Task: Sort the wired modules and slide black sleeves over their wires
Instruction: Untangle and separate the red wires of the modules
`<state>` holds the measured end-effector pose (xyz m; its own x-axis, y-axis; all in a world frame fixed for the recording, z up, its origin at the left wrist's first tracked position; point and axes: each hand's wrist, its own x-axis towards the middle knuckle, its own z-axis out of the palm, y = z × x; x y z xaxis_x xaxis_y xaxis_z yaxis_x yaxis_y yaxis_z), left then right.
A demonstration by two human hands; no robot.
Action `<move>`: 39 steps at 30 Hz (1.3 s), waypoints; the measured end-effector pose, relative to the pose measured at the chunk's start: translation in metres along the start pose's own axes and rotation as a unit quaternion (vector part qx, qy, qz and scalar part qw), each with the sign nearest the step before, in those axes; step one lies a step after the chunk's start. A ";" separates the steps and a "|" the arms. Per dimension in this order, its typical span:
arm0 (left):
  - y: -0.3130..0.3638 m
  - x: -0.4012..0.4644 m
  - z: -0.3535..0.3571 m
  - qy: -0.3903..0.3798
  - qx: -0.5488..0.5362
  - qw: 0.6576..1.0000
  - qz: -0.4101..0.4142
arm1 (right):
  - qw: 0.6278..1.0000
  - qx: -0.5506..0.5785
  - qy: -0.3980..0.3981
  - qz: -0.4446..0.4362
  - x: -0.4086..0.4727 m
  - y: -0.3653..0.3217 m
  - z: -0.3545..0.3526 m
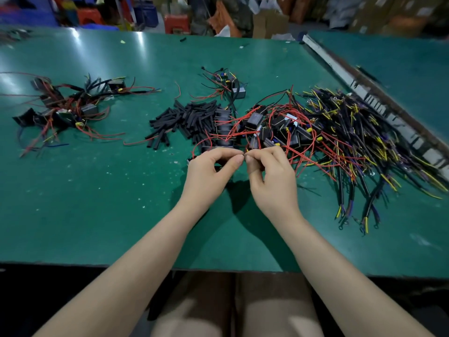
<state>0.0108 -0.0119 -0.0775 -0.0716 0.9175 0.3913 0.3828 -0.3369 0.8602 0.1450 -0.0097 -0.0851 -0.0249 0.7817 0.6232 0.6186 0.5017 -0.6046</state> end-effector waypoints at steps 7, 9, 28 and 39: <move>-0.001 -0.002 0.001 -0.007 0.035 0.999 -0.006 | 0.999 0.006 -0.021 0.040 0.001 0.001 -0.001; 0.000 -0.001 0.001 -0.004 0.025 1.000 -0.006 | 0.998 0.004 -0.029 0.056 0.002 0.000 -0.003; 0.003 -0.007 0.002 -0.006 -0.049 0.999 0.004 | 0.997 0.027 -0.019 0.067 0.003 -0.003 -0.009; 0.003 -0.006 0.000 -0.030 -0.039 0.999 -0.011 | 0.980 0.127 -0.057 0.144 0.006 -0.005 -0.012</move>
<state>0.0121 -0.0185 -0.0776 -0.0235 0.9352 0.3533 0.3081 -0.3294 0.8925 0.1513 -0.0117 -0.0727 0.0258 0.9332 0.3584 0.3977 0.3194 -0.8601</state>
